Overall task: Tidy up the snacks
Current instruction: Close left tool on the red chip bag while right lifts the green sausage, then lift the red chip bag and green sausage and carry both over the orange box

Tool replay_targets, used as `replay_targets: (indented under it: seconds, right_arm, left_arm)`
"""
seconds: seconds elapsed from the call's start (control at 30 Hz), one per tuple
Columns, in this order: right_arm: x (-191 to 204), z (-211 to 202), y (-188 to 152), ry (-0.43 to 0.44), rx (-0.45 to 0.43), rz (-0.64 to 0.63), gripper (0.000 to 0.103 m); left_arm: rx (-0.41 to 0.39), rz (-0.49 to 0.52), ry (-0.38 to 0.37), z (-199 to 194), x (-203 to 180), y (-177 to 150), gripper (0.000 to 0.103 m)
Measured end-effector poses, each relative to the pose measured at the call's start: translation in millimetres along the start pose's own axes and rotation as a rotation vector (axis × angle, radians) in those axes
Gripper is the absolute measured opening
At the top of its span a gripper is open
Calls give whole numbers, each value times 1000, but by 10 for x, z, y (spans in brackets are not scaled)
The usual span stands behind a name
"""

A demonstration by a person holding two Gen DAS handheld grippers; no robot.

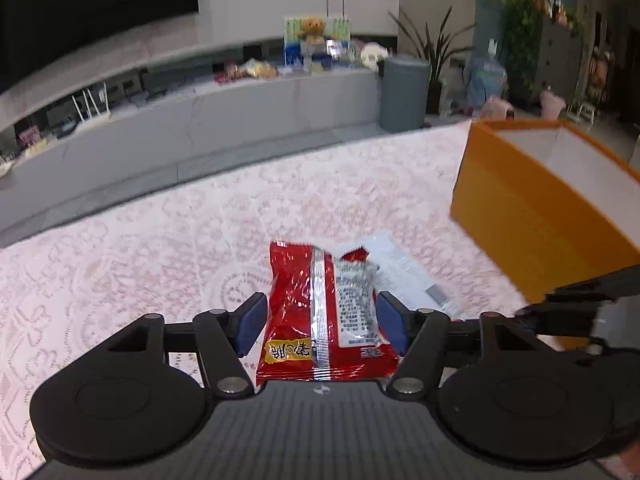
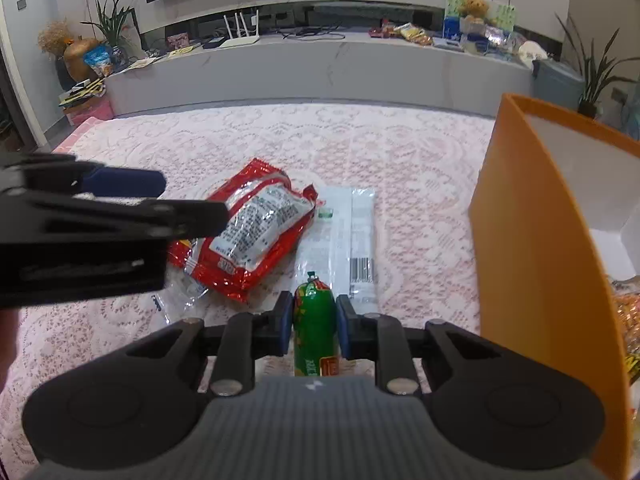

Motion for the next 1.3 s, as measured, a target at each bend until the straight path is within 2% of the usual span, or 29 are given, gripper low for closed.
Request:
replay_targets:
  seconds: [0.1, 0.2, 0.23, 0.37, 0.4, 0.43, 0.5, 0.7, 0.87, 0.93, 0.97, 1.03, 1.13, 1.3]
  right_arm:
    - [-16, 73, -27, 20, 33, 9, 21]
    - [-21, 114, -53, 35, 50, 2, 21]
    - [-23, 115, -59, 39, 52, -1, 21]
    - [-21, 88, -61, 45, 51, -9, 22]
    - [-18, 77, -63, 41, 50, -14, 25]
    - [-14, 67, -65, 38, 47, -21, 33]
    - [-4, 46, -67, 28, 48, -39, 38]
    - [7, -33, -123, 10, 55, -83, 40]
    - [-35, -39, -204, 19, 86, -48, 38]
    - [-48, -20, -224, 29, 98, -37, 23]
    - [-53, -24, -234, 31, 98, -29, 21]
    - [-66, -30, -235, 32, 99, -23, 21]
    - [-86, -43, -225, 34, 98, -11, 20]
    - [-105, -177, -193, 47, 70, 1, 20]
  left_arm:
    - [39, 28, 17, 131, 35, -27, 76]
    - [61, 63, 0, 193, 34, -14, 78]
    - [64, 68, 0, 202, 42, -5, 81]
    - [107, 65, -32, 293, 66, 76, 84]
    - [120, 65, -28, 325, 66, 90, 84]
    - [130, 71, -21, 362, 59, 102, 86]
    - [142, 67, -9, 416, 56, 115, 88]
    - [164, 78, 22, 532, 44, 122, 90]
    - [179, 67, 27, 606, 70, 131, 93]
    - [193, 47, 18, 643, 100, 114, 93]
    - [189, 37, 15, 641, 114, 114, 93]
    - [184, 18, 9, 612, 129, 124, 84]
    - [160, 41, 60, 513, 83, 152, 84]
    - [96, 40, 77, 188, 0, 251, 84]
Point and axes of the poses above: each gripper's, at about its wrist camera, not at the fingertips, and z roughly the way its jaws point, x to its left, y to its top, the point moved 2 cm from there along z, roughly the way its jaws point, and after that the axes turned 14 degrees about -y, right-handed, at the moved point
